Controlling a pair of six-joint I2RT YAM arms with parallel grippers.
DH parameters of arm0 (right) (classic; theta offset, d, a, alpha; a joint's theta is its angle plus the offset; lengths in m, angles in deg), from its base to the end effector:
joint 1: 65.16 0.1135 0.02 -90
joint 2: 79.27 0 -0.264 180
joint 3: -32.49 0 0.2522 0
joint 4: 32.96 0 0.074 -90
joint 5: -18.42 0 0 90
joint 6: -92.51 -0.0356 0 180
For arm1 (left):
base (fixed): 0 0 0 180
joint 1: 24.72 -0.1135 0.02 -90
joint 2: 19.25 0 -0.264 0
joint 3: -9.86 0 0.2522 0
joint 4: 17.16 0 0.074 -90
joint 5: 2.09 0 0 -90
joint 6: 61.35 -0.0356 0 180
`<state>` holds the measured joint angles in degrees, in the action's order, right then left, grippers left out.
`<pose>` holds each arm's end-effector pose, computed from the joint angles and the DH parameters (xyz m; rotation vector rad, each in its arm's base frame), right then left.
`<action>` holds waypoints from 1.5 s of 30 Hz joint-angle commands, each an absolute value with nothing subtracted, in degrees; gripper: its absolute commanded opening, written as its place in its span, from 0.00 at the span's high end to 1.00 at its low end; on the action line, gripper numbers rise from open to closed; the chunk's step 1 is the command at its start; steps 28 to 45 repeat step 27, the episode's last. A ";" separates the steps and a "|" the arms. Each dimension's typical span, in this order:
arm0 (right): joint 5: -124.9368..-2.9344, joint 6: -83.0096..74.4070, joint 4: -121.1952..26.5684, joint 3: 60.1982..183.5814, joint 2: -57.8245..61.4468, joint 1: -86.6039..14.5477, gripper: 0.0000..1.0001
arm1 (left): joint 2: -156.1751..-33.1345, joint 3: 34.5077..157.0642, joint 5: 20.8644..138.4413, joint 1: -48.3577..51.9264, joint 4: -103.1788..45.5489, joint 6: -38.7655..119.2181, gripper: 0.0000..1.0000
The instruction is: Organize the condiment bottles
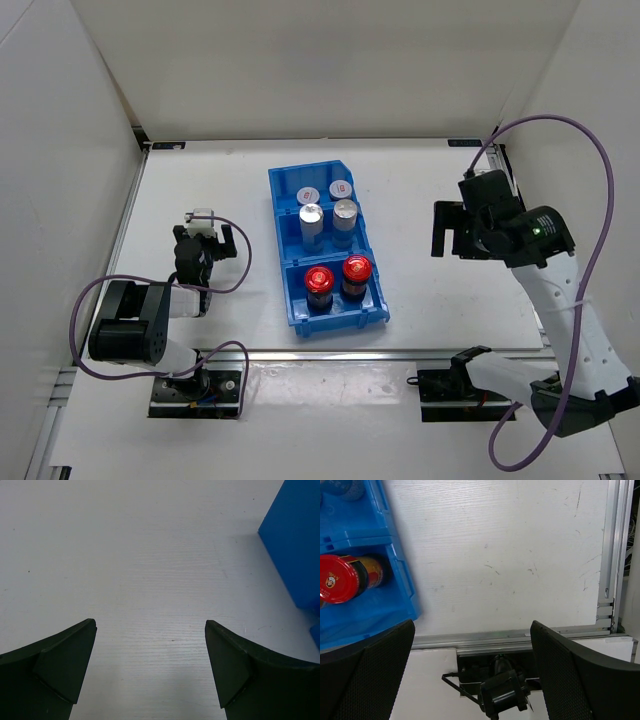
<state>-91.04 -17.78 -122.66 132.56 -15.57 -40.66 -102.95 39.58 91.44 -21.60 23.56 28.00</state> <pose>0.1599 0.0598 0.4134 0.0487 2.4294 -0.0783 0.2457 -0.0112 0.1468 0.0153 1.8018 0.0248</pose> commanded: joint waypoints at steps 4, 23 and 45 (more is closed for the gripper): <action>-91.26 -14.81 -119.14 131.43 -18.88 -40.81 0.01 | -102.74 39.88 90.20 -21.90 24.80 27.68 0.00; -98.82 -11.12 -117.91 134.23 -17.04 -40.28 0.01 | -102.74 39.88 90.20 -21.90 24.80 27.68 0.00; -101.01 -12.51 -117.91 134.23 -17.04 -40.28 0.01 | -102.74 39.88 90.20 -21.90 24.80 27.68 0.00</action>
